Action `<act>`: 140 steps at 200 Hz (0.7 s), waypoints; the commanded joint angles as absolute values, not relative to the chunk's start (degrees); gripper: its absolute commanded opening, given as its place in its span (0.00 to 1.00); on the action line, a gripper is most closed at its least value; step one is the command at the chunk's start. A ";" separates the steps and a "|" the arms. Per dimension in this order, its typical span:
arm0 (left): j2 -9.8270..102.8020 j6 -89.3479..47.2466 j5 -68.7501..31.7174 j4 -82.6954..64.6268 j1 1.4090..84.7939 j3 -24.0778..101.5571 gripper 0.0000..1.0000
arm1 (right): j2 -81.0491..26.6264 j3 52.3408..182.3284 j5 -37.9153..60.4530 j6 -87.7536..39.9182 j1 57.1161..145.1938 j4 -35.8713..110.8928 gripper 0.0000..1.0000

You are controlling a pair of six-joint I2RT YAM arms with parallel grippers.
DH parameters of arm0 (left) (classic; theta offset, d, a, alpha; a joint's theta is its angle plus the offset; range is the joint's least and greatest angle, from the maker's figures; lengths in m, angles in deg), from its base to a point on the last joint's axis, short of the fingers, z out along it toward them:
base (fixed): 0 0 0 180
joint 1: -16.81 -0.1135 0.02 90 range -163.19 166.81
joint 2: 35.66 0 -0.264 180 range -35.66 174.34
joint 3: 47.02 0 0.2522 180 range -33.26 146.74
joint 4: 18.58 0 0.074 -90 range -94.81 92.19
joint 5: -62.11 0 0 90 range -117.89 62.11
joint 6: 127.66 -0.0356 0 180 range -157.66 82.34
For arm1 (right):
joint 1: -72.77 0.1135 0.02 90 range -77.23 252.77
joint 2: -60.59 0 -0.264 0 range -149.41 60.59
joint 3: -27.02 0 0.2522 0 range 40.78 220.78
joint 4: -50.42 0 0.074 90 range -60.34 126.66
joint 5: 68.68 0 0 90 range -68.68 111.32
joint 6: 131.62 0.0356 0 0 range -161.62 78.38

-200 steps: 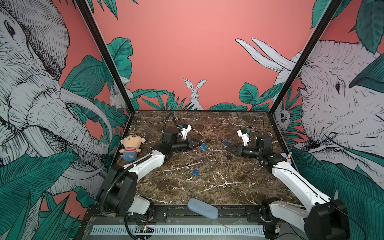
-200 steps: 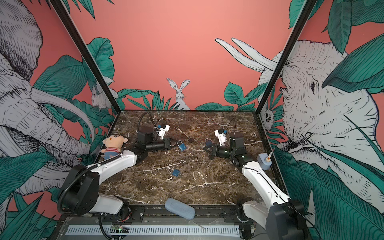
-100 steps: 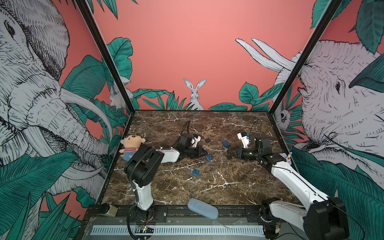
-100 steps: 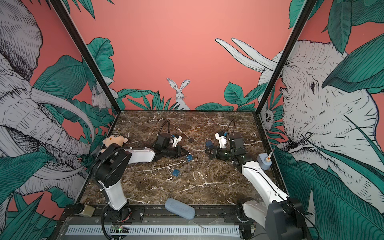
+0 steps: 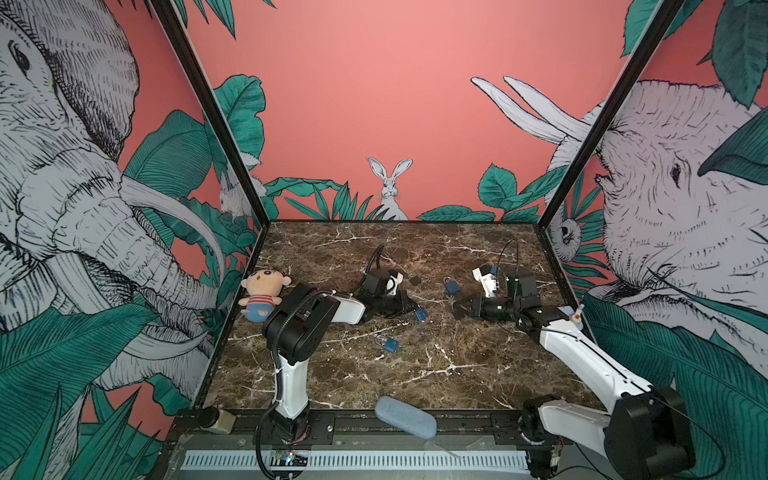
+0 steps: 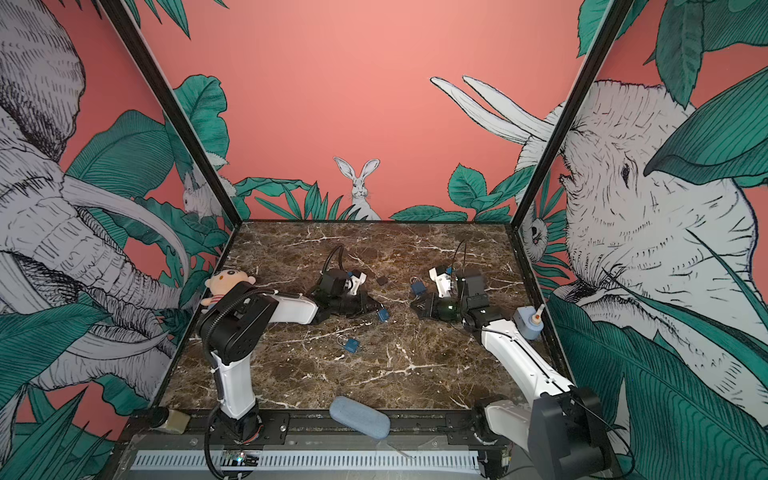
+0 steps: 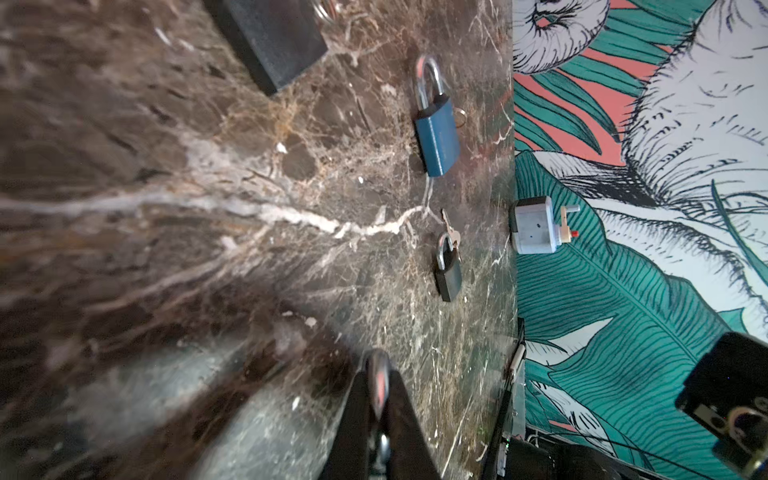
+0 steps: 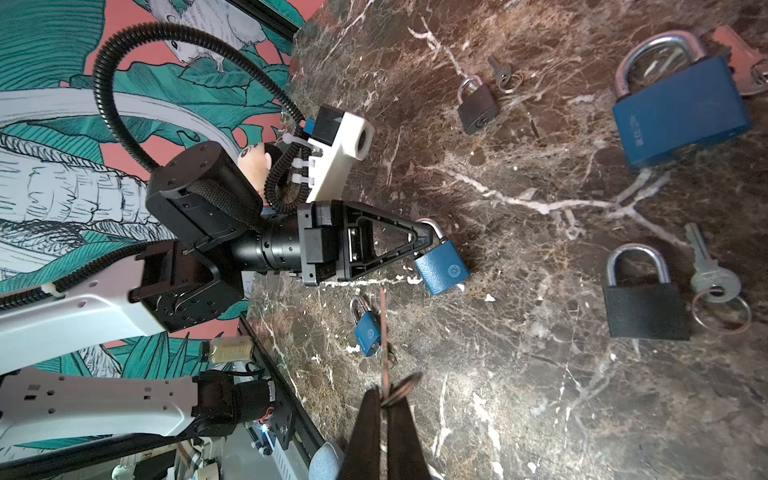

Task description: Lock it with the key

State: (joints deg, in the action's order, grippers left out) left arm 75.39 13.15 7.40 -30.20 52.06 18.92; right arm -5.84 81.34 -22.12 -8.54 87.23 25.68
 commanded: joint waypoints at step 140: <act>73.39 10.38 -0.24 -22.14 52.58 19.82 0.35 | -8.78 81.22 -21.68 -8.22 87.38 31.01 0.00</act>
